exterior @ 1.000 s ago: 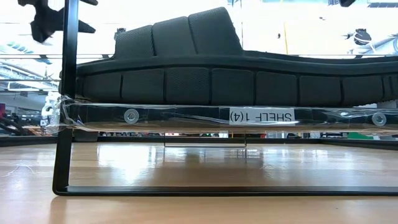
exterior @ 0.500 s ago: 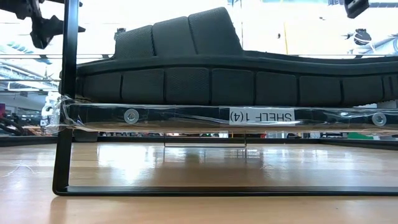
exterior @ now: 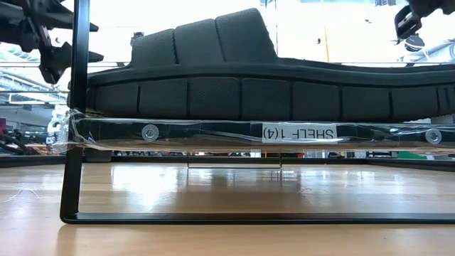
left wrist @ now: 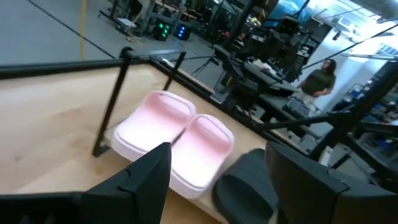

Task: Pick and place slides into the shelf
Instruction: Return to Home Position

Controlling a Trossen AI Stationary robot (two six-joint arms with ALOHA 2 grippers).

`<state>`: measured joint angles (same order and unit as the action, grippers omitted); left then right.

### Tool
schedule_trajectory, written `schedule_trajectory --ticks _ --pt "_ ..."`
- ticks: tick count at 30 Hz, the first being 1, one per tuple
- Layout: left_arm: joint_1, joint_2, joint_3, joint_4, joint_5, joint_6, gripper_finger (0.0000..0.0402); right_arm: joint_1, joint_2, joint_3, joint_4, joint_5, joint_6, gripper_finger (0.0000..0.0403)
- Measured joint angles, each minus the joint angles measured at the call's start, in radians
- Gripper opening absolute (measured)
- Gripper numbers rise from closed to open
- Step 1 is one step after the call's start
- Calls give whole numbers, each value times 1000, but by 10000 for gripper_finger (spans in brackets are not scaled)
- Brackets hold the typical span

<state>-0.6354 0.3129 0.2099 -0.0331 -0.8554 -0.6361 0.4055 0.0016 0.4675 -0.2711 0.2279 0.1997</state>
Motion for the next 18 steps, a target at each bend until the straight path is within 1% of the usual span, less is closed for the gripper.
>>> schedule_trajectory --ticks 3,5,8,10,13,18 --pt "32 -30 -3 0 3 56 255 0 3 -3 0 12 -10 100" --pt "55 -55 -3 -1 31 92 255 0 4 -25 24 12 -6 100" --pt "89 -76 -3 -22 84 101 255 0 5 -86 85 11 9 100" --pt "107 -75 -3 -32 102 92 255 0 4 -146 156 9 21 100" --pt "126 -59 -3 -32 106 110 255 0 2 -226 206 4 58 100" --pt "143 -31 -3 -32 141 120 255 0 1 -269 221 3 107 100"
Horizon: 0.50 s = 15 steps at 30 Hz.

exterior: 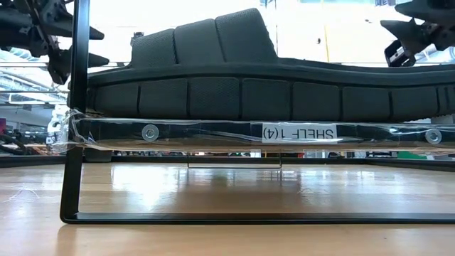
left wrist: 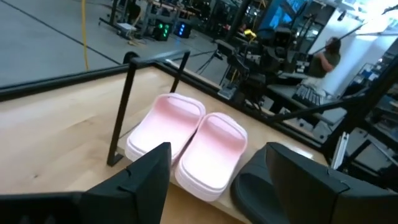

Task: Pick and place slides into the shelf
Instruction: Return to Home Position

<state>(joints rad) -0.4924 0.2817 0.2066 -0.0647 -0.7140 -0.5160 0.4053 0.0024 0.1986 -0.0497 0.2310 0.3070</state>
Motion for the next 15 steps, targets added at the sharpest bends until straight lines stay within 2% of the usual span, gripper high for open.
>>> schedule_trajectory --ticks 10,15 --pt "24 71 -4 -6 44 -21 255 0 -1 -49 49 0 2 100" --pt "52 70 -129 163 74 -43 255 0 0 -124 156 0 0 100"
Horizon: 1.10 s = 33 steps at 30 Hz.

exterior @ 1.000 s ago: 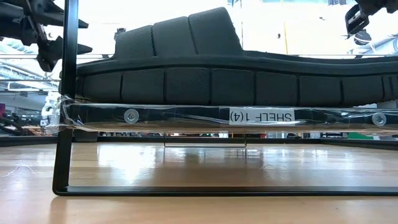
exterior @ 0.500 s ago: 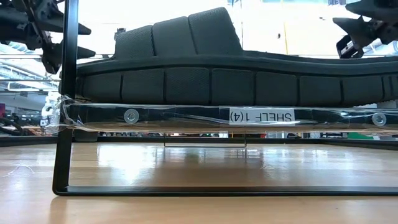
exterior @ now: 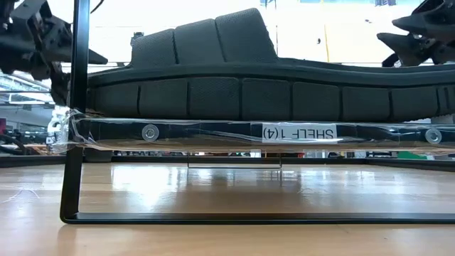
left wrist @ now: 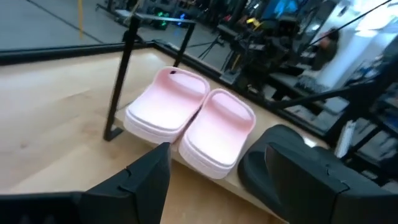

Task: Pick and place slides into the shelf
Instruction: Return to Home Position

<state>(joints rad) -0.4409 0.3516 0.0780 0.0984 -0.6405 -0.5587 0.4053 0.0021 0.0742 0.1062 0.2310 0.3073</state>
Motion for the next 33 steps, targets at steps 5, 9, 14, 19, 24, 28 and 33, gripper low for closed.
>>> schedule_trajectory --ticks 5,9,14,19,24,28,33 --pt "42 -14 -58 99 42 54 255 0 0 -12 11 0 41 100" --pt "84 -27 -47 61 89 102 255 0 0 -13 11 0 46 100" --pt "145 -44 -47 -7 172 60 255 0 0 -13 33 2 2 100" --pt "216 -66 -47 -1 268 75 255 -19 0 -14 20 3 -7 100" --pt "251 -64 -47 -29 327 57 255 -69 0 -14 -22 0 27 100" --pt "249 -64 -47 -18 326 52 255 -108 0 -15 -25 -37 16 100" --pt "228 -64 -47 -18 234 52 255 -146 0 -28 -33 -103 -4 100"
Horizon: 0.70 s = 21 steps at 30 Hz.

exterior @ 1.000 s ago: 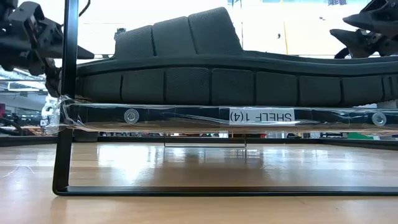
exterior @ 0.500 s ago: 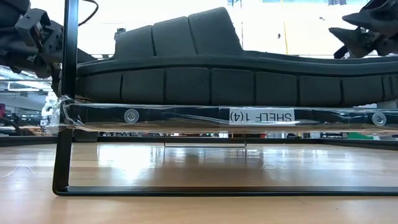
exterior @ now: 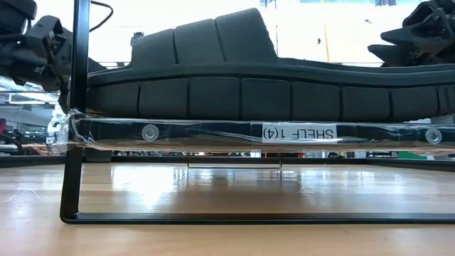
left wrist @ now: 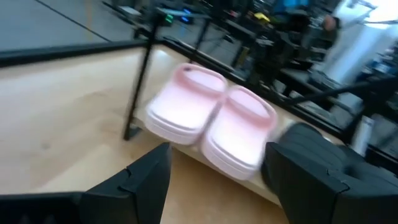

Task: Pick and place slides into the shelf
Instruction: Return to Home Position

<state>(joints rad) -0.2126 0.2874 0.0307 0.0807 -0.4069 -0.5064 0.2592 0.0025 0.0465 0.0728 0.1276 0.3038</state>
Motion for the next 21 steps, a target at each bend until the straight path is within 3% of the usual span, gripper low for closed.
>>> schedule_trajectory --ticks 6,21 --pt "-27 0 0 -3 -123 0 255 -28 3 -30 -3 1 24 100" --pt "-26 0 1 -53 -90 -110 255 -31 2 -31 20 4 -54 100"
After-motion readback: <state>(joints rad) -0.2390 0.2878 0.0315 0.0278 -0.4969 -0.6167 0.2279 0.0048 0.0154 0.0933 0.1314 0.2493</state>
